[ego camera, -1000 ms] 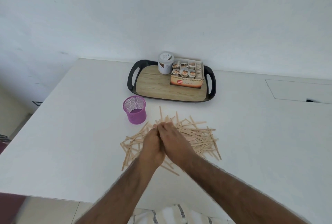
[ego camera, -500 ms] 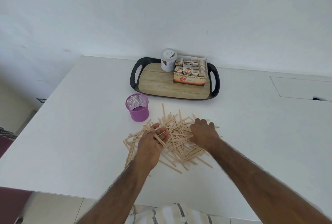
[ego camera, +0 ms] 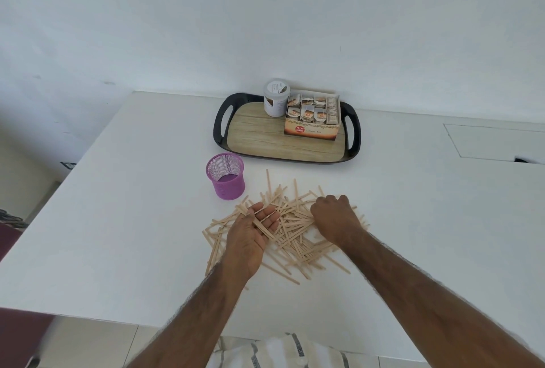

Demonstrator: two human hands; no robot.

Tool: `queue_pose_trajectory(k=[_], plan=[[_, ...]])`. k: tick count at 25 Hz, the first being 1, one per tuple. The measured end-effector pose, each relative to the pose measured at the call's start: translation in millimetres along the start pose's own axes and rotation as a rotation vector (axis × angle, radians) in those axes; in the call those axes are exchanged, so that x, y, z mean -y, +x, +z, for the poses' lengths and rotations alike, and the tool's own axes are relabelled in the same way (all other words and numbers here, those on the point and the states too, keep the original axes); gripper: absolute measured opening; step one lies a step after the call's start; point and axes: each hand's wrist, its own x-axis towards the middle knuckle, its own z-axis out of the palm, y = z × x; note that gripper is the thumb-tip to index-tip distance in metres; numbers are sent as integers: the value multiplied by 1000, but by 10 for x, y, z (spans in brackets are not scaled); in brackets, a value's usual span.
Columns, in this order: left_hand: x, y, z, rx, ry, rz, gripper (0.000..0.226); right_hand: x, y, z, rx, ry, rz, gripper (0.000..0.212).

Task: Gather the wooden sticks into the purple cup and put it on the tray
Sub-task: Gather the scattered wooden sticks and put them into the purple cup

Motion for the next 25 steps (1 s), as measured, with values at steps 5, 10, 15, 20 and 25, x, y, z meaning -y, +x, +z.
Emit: queue_pose_trajectory(k=[5,10,15,20,25], plan=[[-11,-13,23,-7,6,-9,29,-80,-20,-7,-74,40,33,22],[-5,-8,48,-3,16,-10,31,-235,-27,-49,-116,190,108,18],[20,-11,127,-5,45,-9,30,-344,-121,-303,-142,546,230,16],[101,-22,300,48,79,-7,28,81,-229,-605,-181,984,191,8],[113,-121,484,77,-6,-3,29,516,-163,-574,-168,878,239,18]])
